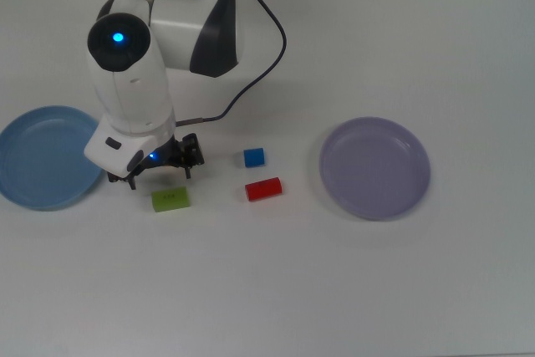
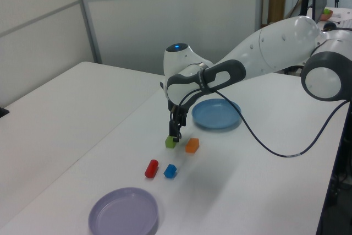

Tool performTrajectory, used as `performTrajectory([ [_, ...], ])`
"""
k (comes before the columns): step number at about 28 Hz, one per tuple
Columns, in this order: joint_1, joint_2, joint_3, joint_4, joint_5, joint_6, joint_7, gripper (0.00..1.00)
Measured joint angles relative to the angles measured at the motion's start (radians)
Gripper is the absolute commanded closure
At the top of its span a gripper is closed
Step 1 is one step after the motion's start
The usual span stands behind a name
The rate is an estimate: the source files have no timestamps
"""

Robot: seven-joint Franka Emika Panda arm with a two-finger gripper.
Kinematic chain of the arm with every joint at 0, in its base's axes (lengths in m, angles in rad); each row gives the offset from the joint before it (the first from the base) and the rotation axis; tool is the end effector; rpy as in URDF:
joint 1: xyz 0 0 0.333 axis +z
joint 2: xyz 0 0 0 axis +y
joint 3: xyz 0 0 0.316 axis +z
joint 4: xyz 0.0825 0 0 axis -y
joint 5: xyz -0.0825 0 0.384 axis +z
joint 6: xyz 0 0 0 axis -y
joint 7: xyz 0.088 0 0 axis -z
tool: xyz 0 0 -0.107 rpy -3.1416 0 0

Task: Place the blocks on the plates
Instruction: 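Grasp the green block and lift it, then carry the green block onto the light blue plate and release it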

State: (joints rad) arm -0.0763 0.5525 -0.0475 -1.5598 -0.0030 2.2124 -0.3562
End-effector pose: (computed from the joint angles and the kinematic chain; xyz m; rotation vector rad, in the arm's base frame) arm 0.7011 -0.0823 0.3341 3.0655 0.3734 0.1412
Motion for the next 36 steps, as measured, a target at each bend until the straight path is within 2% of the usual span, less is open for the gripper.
performTrajectory([
  [6, 0.009, 0.037, 0.003, 0.000, 0.000, 0.082, 0.015, 0.01],
  [8, 0.011, 0.054, 0.003, 0.000, 0.000, 0.114, 0.030, 0.07],
  [9, 0.011, 0.060, 0.003, 0.000, 0.000, 0.123, 0.035, 0.13],
  [10, 0.011, 0.064, 0.003, 0.000, 0.000, 0.129, 0.040, 0.41],
  [11, 0.011, 0.068, 0.003, 0.000, 0.000, 0.135, 0.049, 0.54],
  [15, 0.011, 0.069, 0.003, 0.004, 0.002, 0.136, 0.076, 0.79],
  [16, 0.011, 0.068, 0.003, 0.006, 0.002, 0.136, 0.088, 0.83],
  [23, 0.011, 0.054, 0.002, 0.020, 0.003, 0.136, 0.111, 0.85],
  [28, -0.007, 0.001, -0.001, 0.029, 0.009, 0.089, 0.113, 0.85],
  [32, -0.048, -0.057, -0.007, 0.030, 0.011, 0.029, 0.113, 0.84],
  [36, -0.108, -0.079, -0.009, 0.028, 0.011, 0.012, 0.113, 0.84],
])
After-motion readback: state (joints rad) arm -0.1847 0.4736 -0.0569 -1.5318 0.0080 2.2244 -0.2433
